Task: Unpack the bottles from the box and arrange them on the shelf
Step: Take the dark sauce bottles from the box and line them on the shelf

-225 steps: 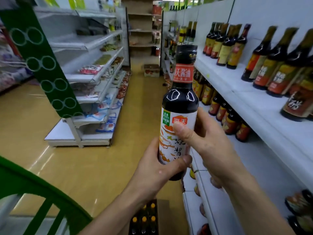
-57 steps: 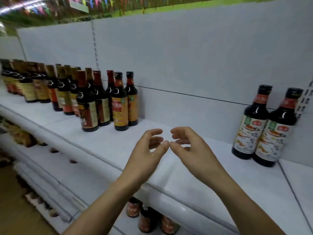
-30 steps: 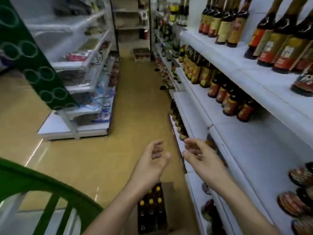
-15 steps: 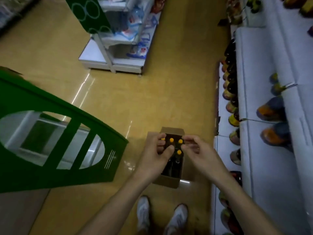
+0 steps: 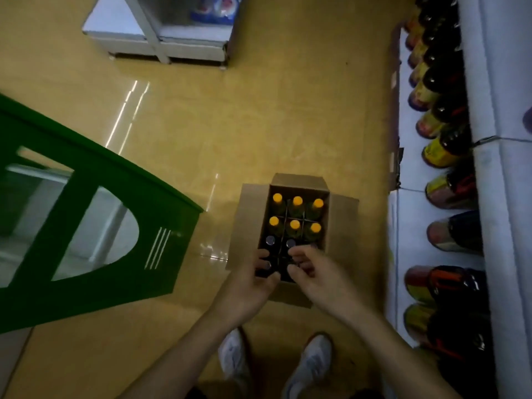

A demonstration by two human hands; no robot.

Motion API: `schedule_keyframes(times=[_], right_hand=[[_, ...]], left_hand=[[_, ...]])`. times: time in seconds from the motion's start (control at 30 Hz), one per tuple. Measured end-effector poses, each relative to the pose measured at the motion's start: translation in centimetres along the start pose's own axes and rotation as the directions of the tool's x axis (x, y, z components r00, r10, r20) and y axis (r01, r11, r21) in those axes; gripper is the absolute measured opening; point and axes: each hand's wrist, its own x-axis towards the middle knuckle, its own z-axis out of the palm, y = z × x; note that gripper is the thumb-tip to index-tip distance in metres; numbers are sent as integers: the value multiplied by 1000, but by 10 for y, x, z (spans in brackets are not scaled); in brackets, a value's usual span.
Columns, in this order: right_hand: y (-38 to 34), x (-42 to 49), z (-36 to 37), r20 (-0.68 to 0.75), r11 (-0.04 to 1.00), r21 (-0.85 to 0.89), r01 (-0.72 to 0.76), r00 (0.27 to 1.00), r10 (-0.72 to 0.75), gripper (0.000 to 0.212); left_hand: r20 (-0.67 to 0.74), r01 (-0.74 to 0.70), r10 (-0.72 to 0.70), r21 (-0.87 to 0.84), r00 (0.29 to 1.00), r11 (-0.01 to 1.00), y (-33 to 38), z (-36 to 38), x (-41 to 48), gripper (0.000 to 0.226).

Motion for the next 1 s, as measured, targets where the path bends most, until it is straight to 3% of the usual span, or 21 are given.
schedule_keyframes(times=[0.3,0.57,0.8,1.0], right_hand=[[122,121,82,141,969,-248,18,990,18,41],[169,194,129,308,835,-496,237,948,-86,52],[194,204,154,280,824,-429,370,922,-269,45],[197,193,148,234,883,-322,343,932,-277,37]], left_hand=[[105,-135,112,240,988,961,-107,24,138,53],[287,-267,153,420,946,867,-142,32,194,45],[356,-368,215,449,909,814,-150,45,217,45],[401,-421,268,364,876,831,-148,31,212,56]])
